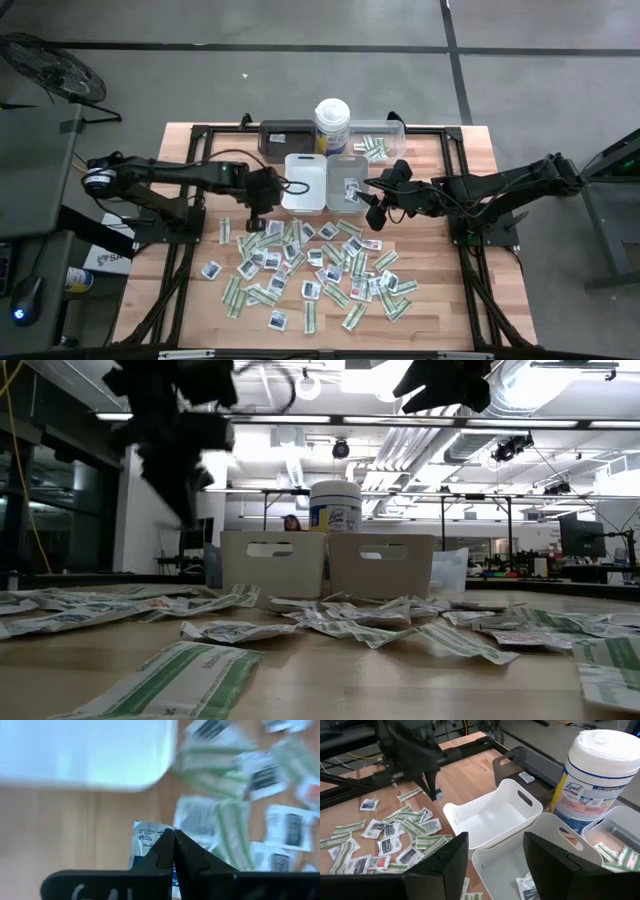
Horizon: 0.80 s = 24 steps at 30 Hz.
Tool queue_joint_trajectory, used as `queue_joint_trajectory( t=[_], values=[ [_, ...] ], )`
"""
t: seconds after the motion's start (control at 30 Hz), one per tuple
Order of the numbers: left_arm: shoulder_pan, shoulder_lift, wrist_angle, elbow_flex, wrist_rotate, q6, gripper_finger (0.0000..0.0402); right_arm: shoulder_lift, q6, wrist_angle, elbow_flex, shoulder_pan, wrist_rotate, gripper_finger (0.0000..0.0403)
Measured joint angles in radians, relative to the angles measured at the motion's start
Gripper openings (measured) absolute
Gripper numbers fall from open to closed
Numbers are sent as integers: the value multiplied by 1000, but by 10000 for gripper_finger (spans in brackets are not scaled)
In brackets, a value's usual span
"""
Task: Pick & Place First Aid Supplies
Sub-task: Put the alcohol wipe into the white bin
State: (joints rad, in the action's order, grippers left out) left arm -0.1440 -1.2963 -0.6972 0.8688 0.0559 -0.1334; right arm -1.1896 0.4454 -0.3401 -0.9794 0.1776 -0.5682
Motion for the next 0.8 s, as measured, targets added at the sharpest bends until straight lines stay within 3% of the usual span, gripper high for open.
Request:
queue_joint_trajectory(
  t=[0.2,0.47,0.8],
  values=[
    [0,1,28,118,0,-335,0,0,0,0,0,0,0,184],
    [0,-7,144,152,-35,-782,0,0,0,0,0,0,0,184],
    [-55,-161,258,151,-12,-776,0,0,0,0,-1,0,-11,184]
  ],
)
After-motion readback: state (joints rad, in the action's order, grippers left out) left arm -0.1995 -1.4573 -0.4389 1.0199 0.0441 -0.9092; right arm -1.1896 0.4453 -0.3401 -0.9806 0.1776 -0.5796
